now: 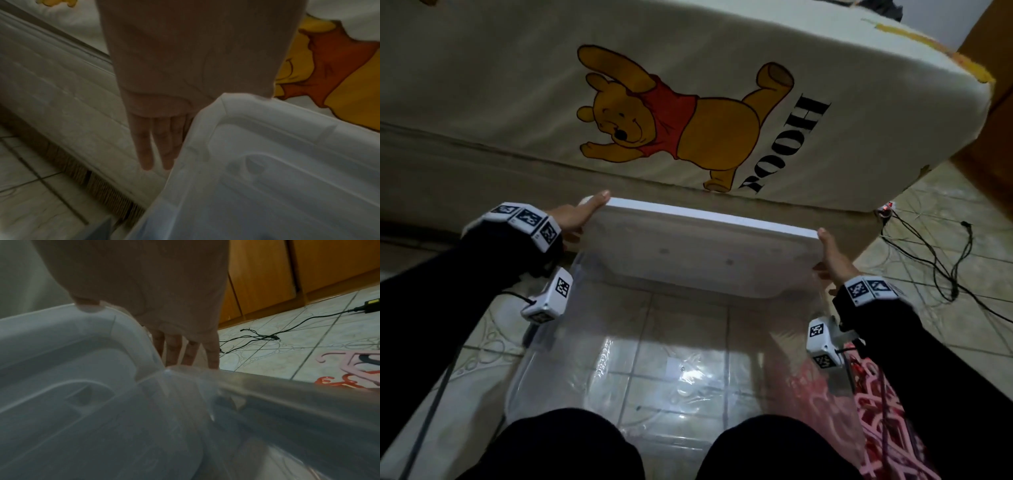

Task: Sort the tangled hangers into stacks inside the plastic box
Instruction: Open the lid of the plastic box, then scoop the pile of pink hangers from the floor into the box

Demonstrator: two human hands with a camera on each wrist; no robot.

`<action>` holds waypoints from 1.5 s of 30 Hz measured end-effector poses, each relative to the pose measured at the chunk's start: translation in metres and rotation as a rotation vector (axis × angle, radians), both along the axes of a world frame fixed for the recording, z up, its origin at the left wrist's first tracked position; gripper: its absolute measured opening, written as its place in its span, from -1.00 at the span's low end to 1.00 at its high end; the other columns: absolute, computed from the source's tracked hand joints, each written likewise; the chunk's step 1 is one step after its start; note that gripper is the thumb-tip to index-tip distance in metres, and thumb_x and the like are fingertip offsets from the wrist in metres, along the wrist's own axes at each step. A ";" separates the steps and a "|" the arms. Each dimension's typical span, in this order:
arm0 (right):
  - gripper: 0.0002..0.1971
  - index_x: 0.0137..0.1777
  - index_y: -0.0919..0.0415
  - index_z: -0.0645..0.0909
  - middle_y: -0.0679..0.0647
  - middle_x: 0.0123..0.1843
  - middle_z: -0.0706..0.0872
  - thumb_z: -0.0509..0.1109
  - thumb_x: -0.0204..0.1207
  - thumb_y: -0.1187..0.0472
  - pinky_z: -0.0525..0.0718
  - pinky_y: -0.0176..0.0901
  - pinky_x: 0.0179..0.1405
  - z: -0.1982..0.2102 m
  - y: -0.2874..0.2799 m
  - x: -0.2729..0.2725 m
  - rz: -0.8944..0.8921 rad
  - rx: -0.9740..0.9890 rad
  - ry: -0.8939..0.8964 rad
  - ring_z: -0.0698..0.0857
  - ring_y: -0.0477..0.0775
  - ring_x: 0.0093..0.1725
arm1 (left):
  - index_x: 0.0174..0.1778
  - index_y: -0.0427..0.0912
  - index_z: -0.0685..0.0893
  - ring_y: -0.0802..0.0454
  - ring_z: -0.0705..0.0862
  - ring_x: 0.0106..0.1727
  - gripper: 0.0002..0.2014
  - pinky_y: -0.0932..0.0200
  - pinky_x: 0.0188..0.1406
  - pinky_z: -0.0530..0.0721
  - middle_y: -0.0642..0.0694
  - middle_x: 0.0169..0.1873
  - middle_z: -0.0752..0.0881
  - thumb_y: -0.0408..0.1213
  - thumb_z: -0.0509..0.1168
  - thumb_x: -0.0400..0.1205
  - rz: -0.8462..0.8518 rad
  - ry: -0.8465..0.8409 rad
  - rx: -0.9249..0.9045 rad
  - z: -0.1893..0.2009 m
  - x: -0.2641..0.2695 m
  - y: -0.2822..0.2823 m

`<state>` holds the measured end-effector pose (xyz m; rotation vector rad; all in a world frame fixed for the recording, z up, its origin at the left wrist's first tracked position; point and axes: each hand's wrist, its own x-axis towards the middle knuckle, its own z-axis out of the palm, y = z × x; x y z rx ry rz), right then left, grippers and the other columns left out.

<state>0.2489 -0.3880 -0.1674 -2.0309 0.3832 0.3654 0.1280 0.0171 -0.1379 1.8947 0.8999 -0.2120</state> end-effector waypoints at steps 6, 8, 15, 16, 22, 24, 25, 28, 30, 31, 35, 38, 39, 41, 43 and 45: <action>-0.12 0.41 0.36 0.49 0.31 0.38 0.59 0.17 0.43 -0.45 0.49 0.14 0.39 -0.019 -0.002 0.006 -0.080 0.000 -0.006 0.59 0.29 0.32 | 0.43 -0.26 0.47 -0.18 0.59 0.11 -0.11 -0.01 0.02 0.54 -0.27 0.25 0.59 0.46 0.11 0.47 0.013 0.023 -0.066 -0.008 0.007 -0.001; -0.09 0.42 0.38 0.48 0.32 0.40 0.57 0.11 0.44 -0.47 0.45 0.15 0.43 -0.016 -0.002 0.005 -0.063 -0.032 0.013 0.56 0.30 0.36 | 0.47 -0.25 0.44 -0.23 0.56 0.24 -0.10 -0.04 0.15 0.53 -0.30 0.33 0.56 0.47 0.05 0.48 0.008 0.018 -0.048 -0.008 0.006 0.001; -0.40 0.13 0.34 0.64 0.35 0.24 0.67 0.19 0.57 -0.25 0.56 0.10 0.17 0.018 -0.047 -0.015 0.079 -0.201 -0.121 0.63 0.36 0.23 | 0.28 -0.44 0.57 -0.39 0.58 0.21 -0.30 -0.17 0.23 0.56 -0.46 0.23 0.61 0.22 0.14 0.63 -0.140 -0.034 0.429 0.037 -0.002 0.019; -0.53 0.01 0.29 0.65 0.34 0.21 0.69 0.26 0.57 -0.18 0.58 0.05 0.05 0.025 -0.060 -0.021 0.065 -0.199 -0.145 0.66 0.34 0.18 | 0.22 -0.42 0.61 -0.38 0.61 0.17 -0.40 -0.16 0.17 0.58 -0.43 0.16 0.65 0.13 0.20 0.64 -0.168 -0.075 0.453 0.049 -0.002 0.021; -0.81 -0.20 0.14 0.61 0.34 0.23 0.68 0.38 0.55 0.05 0.58 -0.02 -0.03 0.063 -0.152 -0.076 -0.080 -0.162 -0.192 0.60 0.09 -0.02 | 0.30 -0.31 0.59 -0.01 0.63 -0.18 -0.61 0.21 -0.04 0.51 -0.25 0.10 0.69 -0.09 0.21 0.70 -0.305 -0.299 0.288 0.125 0.014 -0.035; -0.83 -0.08 0.19 0.62 0.33 0.21 0.70 0.39 0.55 0.08 0.58 -0.01 -0.03 0.063 -0.181 -0.097 -0.148 -0.179 -0.191 0.61 0.10 -0.02 | 0.30 -0.31 0.58 0.04 0.62 -0.20 -0.62 0.22 -0.12 0.51 -0.16 -0.02 0.70 -0.10 0.21 0.70 -0.380 -0.318 0.220 0.138 0.026 -0.081; -0.82 -0.04 0.20 0.61 0.33 0.19 0.70 0.40 0.54 0.08 0.59 -0.01 -0.03 0.060 -0.195 -0.107 -0.173 -0.196 -0.181 0.62 0.12 -0.02 | 0.28 -0.31 0.58 0.05 0.63 -0.20 -0.63 0.20 -0.15 0.52 -0.15 -0.03 0.70 -0.11 0.21 0.70 -0.425 -0.324 0.180 0.141 0.030 -0.108; -0.72 0.06 0.26 0.63 0.28 0.10 0.73 0.45 0.50 0.06 0.60 0.01 -0.01 0.045 -0.230 -0.134 -0.230 -0.266 -0.132 0.63 0.15 0.01 | 0.22 -0.29 0.59 0.06 0.61 -0.23 -0.70 0.19 -0.23 0.51 -0.20 0.05 0.66 -0.14 0.20 0.71 -0.562 -0.321 0.091 0.133 0.040 -0.197; -0.61 0.13 0.31 0.64 0.22 -0.01 0.70 0.48 0.46 0.01 0.59 0.02 0.07 0.031 -0.251 -0.149 -0.263 -0.312 -0.095 0.62 0.16 0.01 | 0.13 -0.27 0.58 0.06 0.58 -0.27 -0.76 0.20 -0.31 0.51 -0.20 0.05 0.63 -0.17 0.19 0.72 -0.659 -0.308 0.049 0.115 0.043 -0.255; -0.57 0.16 0.30 0.63 0.19 -0.02 0.68 0.49 0.45 -0.02 0.58 0.01 0.09 0.023 -0.261 -0.157 -0.280 -0.326 -0.069 0.62 0.16 0.02 | 0.11 -0.26 0.57 0.06 0.57 -0.28 -0.79 0.21 -0.36 0.52 -0.20 0.03 0.62 -0.18 0.19 0.72 -0.712 -0.301 0.042 0.103 0.044 -0.284; -0.41 0.29 0.27 0.53 0.20 0.26 0.64 0.54 0.38 -0.08 0.54 -0.03 0.20 -0.012 -0.297 -0.182 -0.306 -0.380 0.029 0.62 0.19 0.22 | -0.15 -0.26 0.63 -0.05 0.55 -0.34 -0.73 0.18 -0.37 0.45 -0.26 -0.16 0.62 -0.13 0.21 0.71 -0.940 -0.232 0.126 0.047 0.043 -0.381; -0.29 0.33 0.25 0.47 0.19 0.32 0.61 0.59 0.30 -0.12 0.54 -0.07 0.19 -0.043 -0.317 -0.200 -0.277 -0.439 0.121 0.60 0.18 0.26 | -0.15 -0.35 0.67 -0.12 0.64 -0.18 -0.61 0.14 -0.23 0.50 -0.31 -0.10 0.66 -0.02 0.27 0.66 -1.047 -0.110 0.221 0.005 0.040 -0.436; -0.25 0.35 0.25 0.45 0.19 0.34 0.60 0.59 0.28 -0.15 0.55 -0.06 0.22 -0.053 -0.322 -0.205 -0.252 -0.483 0.150 0.59 0.19 0.28 | 0.03 -0.39 0.67 -0.17 0.66 0.01 -0.55 0.12 -0.07 0.54 -0.31 0.04 0.67 0.03 0.29 0.64 -1.066 -0.071 0.261 -0.010 0.041 -0.451; -0.13 0.42 0.25 0.39 0.20 0.41 0.54 0.59 0.22 -0.22 0.52 0.04 0.34 -0.075 -0.329 -0.213 -0.182 -0.608 0.198 0.53 0.22 0.37 | 0.28 -0.40 0.59 -0.19 0.62 0.22 -0.41 0.10 0.09 0.53 -0.30 0.25 0.63 0.09 0.30 0.61 -1.089 -0.002 0.312 -0.037 0.037 -0.476; 0.05 0.54 0.26 0.25 0.22 0.55 0.38 0.57 0.18 -0.30 0.42 0.11 0.45 -0.096 -0.332 -0.218 -0.114 -0.695 0.239 0.37 0.24 0.51 | 0.31 -0.38 0.56 -0.08 0.58 0.17 -0.39 0.15 -0.02 0.50 -0.33 0.34 0.59 0.11 0.30 0.60 -1.132 0.049 0.321 -0.061 0.032 -0.496; 0.22 0.63 0.25 0.05 0.20 0.67 0.11 0.52 0.12 -0.41 0.24 0.17 0.57 -0.113 -0.332 -0.221 -0.066 -0.720 0.280 0.13 0.23 0.64 | 0.19 -0.25 0.59 -0.05 0.53 0.07 -0.52 0.22 -0.24 0.41 -0.31 0.34 0.59 0.10 0.32 0.59 -1.162 0.081 0.359 -0.082 0.026 -0.508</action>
